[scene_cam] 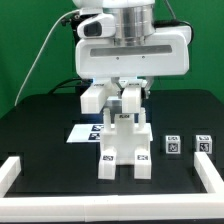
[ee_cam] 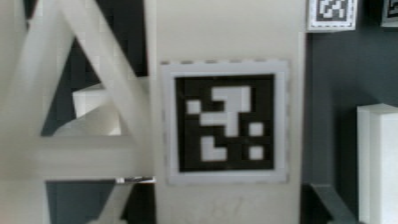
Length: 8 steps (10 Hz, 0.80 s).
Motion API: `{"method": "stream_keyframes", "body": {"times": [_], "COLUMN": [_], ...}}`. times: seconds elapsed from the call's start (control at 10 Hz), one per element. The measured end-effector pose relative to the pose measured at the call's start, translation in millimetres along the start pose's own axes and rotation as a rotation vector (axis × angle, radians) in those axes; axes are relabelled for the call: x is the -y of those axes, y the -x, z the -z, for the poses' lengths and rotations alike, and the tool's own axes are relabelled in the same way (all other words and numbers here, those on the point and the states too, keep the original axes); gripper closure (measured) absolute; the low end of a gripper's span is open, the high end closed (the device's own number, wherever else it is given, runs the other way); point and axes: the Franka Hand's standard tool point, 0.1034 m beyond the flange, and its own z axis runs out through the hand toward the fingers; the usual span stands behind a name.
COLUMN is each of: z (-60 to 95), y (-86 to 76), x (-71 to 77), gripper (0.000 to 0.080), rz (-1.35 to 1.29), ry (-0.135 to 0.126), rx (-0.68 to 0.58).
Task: Assemble chair
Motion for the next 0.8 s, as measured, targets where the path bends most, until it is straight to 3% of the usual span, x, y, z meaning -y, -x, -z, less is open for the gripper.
{"method": "stream_keyframes", "body": {"times": [0.1,0.2,0.4,0.8], "z": [-4.3,-8.8,-13.4,-21.1], "y": [7.6,14.7,21.2,13.9], "x": [11.8,18.1,20.0,12.8], "gripper": [0.0515,0.0515,0.0515,0.0515], "rz": [0.033,0.051,0.056,0.06], "ry": [0.029,0.032,0.034,0.037], "rx": [-0.002,0.009,0.02,-0.001]}}
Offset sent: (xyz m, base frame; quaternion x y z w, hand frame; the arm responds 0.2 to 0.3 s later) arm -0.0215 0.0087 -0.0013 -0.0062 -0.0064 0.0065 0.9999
